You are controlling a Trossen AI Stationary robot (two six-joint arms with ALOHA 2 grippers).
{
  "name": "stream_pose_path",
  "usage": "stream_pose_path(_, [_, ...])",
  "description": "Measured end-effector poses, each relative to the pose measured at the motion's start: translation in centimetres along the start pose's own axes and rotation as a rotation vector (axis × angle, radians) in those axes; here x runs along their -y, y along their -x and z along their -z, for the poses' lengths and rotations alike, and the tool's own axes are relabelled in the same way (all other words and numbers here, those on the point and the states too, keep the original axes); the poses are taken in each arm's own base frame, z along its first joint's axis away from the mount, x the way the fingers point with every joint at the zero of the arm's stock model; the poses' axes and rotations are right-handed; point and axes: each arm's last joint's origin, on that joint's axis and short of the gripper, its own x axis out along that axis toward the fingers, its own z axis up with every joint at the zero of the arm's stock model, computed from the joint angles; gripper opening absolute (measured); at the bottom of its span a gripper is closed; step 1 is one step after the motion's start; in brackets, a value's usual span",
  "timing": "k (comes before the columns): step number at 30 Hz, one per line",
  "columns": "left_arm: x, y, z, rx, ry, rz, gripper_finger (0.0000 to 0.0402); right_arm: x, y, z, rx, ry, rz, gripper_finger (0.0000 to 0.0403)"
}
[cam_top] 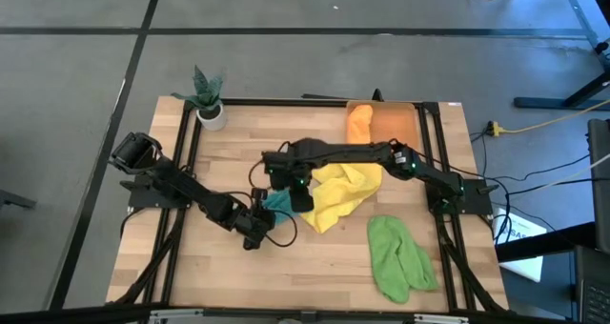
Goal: Roll microfiber towels into tight, uniform cylinder then place into a basket
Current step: Roll the blue microfiber towel
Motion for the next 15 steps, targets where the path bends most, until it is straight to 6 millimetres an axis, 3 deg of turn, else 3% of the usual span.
stream_pose_path(8, [0.8,0.4,0.2,0.009,-0.014,0.006,0.0004,-3.1,-0.8,-0.2,-0.040,0.057,0.050,0.0117])
stream_pose_path(15, [1.8,0.9,0.4,0.021,-0.021,0.023,0.0004,-4.5,-1.0,-0.1,-0.057,0.034,0.067,0.0117])
